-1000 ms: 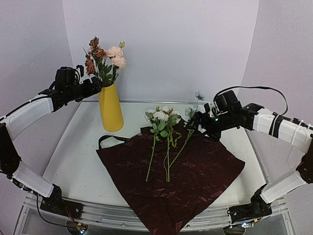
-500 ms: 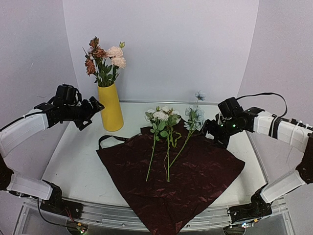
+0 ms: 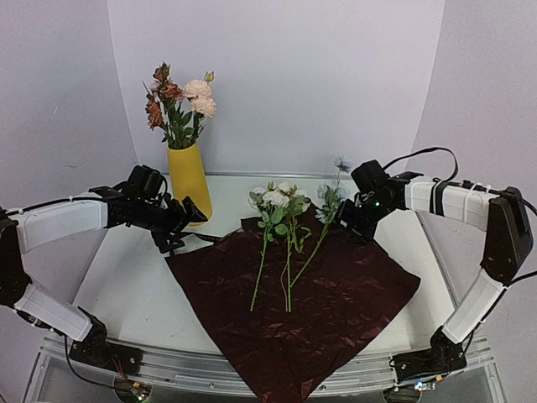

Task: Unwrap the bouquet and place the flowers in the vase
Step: Pick up the fake flower from the wrapping paper.

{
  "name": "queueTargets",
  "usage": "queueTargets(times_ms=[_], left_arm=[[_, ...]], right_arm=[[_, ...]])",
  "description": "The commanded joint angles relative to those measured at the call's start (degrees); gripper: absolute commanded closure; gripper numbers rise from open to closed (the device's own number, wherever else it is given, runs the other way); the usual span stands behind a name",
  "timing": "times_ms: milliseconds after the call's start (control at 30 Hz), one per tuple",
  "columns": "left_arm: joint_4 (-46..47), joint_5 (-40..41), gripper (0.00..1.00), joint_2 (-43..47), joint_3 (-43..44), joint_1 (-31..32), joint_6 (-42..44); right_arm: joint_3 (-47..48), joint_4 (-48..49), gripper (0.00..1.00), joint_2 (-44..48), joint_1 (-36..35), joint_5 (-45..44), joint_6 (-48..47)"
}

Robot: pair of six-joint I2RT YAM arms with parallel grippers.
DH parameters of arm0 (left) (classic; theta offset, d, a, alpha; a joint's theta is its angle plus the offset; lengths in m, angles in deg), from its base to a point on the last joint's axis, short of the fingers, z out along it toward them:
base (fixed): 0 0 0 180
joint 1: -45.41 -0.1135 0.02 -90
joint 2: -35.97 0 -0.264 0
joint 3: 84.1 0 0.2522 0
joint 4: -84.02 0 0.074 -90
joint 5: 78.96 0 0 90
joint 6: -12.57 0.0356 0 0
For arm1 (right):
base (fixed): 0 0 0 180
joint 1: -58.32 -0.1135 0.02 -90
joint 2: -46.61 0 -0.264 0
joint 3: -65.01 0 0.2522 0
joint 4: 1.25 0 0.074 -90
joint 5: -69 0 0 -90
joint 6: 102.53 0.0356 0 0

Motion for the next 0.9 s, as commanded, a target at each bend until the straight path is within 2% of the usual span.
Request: queueTargets(times_ms=[0, 167, 267, 533, 733, 867], left_arm=[[2.1, 4.3, 0.00, 2.7, -0.2, -0.2, -2.7], [4.9, 12.1, 0.01, 10.4, -3.2, -0.2, -4.1], [7.4, 11.1, 0.00, 11.2, -4.0, -0.3, -2.5], [8.0, 7.5, 0.01, 5.9, -3.3, -0.9, -4.2], [7.7, 14.7, 0.04, 8.2, -4.2, -1.0, -6.8], [7.7, 19.3, 0.06, 11.9, -6.2, -1.0, -7.3]], right_arm=[[2.6, -2.4, 0.50, -2.5, -0.1, -1.1, 1.9], [6.5, -2.1, 0.51, -7.4, -0.1, -1.4, 1.5], [9.4, -2.1, 0.52, -10.6, -0.1, -0.4, 1.3], [13.2, -2.1, 0.52, -15.9, -0.1, -0.8, 0.9], [14.5, -2.1, 0.54, -19.0, -0.1, -1.6, 1.4], [15.6, -2.1, 0.59, -21.4, -0.1, -0.4, 1.5]])
